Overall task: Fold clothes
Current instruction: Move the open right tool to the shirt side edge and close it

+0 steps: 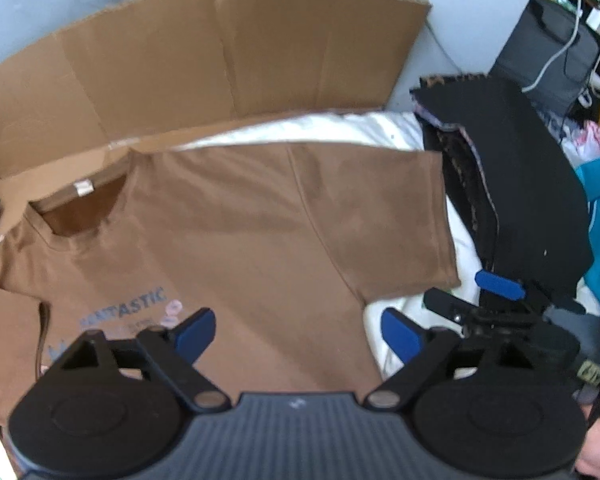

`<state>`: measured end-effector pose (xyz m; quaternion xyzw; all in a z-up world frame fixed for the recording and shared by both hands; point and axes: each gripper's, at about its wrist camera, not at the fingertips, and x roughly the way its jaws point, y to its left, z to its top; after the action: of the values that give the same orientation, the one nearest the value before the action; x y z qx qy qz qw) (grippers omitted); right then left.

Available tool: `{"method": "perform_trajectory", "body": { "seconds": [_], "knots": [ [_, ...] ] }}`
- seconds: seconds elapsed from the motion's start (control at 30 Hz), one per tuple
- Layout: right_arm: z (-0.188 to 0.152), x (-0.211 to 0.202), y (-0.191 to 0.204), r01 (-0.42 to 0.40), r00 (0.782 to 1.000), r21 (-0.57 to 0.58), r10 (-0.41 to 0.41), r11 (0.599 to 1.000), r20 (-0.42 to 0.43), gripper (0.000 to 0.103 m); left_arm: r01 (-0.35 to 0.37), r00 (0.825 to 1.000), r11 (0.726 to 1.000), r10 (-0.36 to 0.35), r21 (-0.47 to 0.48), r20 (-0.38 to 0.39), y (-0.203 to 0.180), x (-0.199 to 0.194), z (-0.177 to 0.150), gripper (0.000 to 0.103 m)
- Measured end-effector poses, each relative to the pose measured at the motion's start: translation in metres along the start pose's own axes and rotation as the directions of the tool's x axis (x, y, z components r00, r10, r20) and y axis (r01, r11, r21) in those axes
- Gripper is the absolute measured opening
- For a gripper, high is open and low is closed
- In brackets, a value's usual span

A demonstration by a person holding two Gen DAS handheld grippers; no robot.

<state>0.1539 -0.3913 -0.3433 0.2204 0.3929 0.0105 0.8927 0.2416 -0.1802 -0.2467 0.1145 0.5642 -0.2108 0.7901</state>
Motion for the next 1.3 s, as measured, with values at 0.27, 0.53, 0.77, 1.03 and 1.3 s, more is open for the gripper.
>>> {"method": "perform_trajectory", "body": {
  "seconds": [0.27, 0.53, 0.77, 1.03, 1.3],
  "knots": [
    [-0.017, 0.008, -0.023, 0.02, 1.0, 0.052, -0.019, 0.998, -0.01, 0.084, 0.034, 0.999, 0.999, -0.034, 0.01, 0.012, -0.004, 0.003, 0.014, 0.083],
    [-0.022, 0.021, -0.034, -0.001, 0.999, 0.2, 0.008, 0.98, -0.035, 0.068, 0.032, 0.999, 0.999, -0.032, -0.012, -0.003, -0.002, 0.008, 0.009, 0.08],
    [-0.016, 0.034, -0.05, -0.02, 0.998, 0.349, 0.042, 0.937, -0.054, 0.051, 0.04, 0.999, 0.999, -0.04, -0.029, -0.002, -0.001, 0.007, 0.013, 0.08],
    [-0.009, 0.045, -0.05, 0.03, 0.996, 0.464, 0.013, 0.885, -0.089, 0.05, 0.06, 0.998, 0.998, -0.061, -0.033, -0.006, 0.001, 0.007, 0.017, 0.08],
    [-0.005, 0.061, -0.049, 0.083, 0.993, 0.479, -0.035, 0.874, -0.108, 0.013, 0.071, 0.996, 0.997, -0.072, -0.035, -0.049, 0.004, 0.024, 0.009, 0.074]
  ]
}}
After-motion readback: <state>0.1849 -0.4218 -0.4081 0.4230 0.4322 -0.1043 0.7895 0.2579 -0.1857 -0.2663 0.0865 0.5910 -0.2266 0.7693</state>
